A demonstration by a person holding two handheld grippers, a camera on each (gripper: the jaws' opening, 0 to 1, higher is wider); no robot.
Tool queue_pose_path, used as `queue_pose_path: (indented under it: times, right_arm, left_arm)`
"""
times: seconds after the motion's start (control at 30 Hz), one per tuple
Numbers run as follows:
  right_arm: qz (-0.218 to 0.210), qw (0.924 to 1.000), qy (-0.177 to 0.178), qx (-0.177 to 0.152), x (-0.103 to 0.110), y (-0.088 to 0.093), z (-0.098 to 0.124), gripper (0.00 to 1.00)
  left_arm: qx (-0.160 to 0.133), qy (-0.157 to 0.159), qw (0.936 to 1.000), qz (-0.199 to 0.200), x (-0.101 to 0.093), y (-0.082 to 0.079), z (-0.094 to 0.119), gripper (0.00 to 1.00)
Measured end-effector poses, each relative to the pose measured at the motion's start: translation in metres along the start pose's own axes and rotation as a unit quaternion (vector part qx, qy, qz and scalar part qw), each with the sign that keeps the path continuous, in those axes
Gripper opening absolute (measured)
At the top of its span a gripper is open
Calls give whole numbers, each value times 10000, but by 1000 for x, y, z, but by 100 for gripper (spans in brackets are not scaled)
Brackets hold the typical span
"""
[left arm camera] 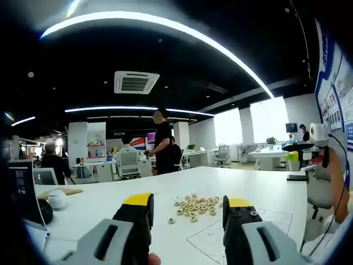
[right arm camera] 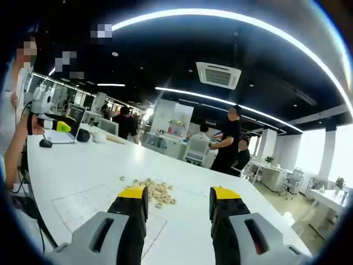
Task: Pick up the chess pieces one by one and place each piece onto its starting position on the chessboard, setting the pieces on their correct points until all the chess pieces are arranged in the starting layout
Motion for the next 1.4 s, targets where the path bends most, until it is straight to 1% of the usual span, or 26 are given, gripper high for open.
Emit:
queue_pose_path:
  times: [0.23,0.37,0.57,0.6,0.63,0.67,0.8,0.87,0.93,0.97,1.0,1.03,1.07,1.23,1.33,1.4]
  right_arm:
    - [-16,10000,60,41,-4,2,2,45]
    - [-1,10000,25,21,-2,1,3,45]
    - [-14,10000,-38,-2,0,-1,3,45]
    - [-14,10000,-40,-11,0,-2,3,45]
    - [-13,10000,-40,-14,0,-2,3,45]
    - [-6,10000,-39,-24,0,-3,4,45]
    - [-7,10000,-43,-42,0,-4,5,45]
    - [-6,10000,-43,-49,-1,-4,5,45]
    - [-1,10000,-33,-62,-2,-5,5,45]
    - [0,10000,-28,-68,-3,-5,5,45]
    - [-4,10000,-27,-70,-3,-5,4,45]
    - [-9,10000,-33,-65,-3,-5,4,45]
    - [-14,10000,-40,-61,-3,-4,4,45]
    - [-38,9999,-53,-77,-4,-5,5,45]
    - [-60,9999,-71,-103,-4,-7,5,45]
    - [-142,9996,-184,-164,-1,-10,6,46]
  left_arm:
    - [-26,96,9997,205,-5,4,-4,51]
    - [0,103,9990,435,0,10,-10,51]
    - [324,61,9984,467,14,29,-36,49]
    - [391,47,9983,441,19,36,-45,48]
    - [408,42,9982,439,21,37,-47,47]
    - [502,38,9978,426,26,46,-58,47]
    - [720,60,9968,338,38,70,-86,47]
    - [791,38,9967,176,44,82,-100,46]
    - [852,68,9963,131,47,91,-111,44]
    - [890,81,9959,147,50,98,-117,44]
    - [960,126,9950,258,50,105,-122,43]
    - [971,140,9946,331,50,107,-124,42]
    - [1003,145,9934,538,51,118,-134,42]
    - [1194,63,9914,534,55,151,-156,36]
    - [1315,-24,9899,522,59,166,-163,35]
    - [1456,-83,9878,549,61,179,-167,34]
Point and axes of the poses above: the point that each gripper's makers call its tool centre point, and the gripper's own axes: z roughly backward along the fingers, x roughly to its left, y roughly out of its underside, the point moved 3 cm from there along z, roughly backward along the fingers, and after that the axes turned 12 degrees about -x, right-handed, at the moved point
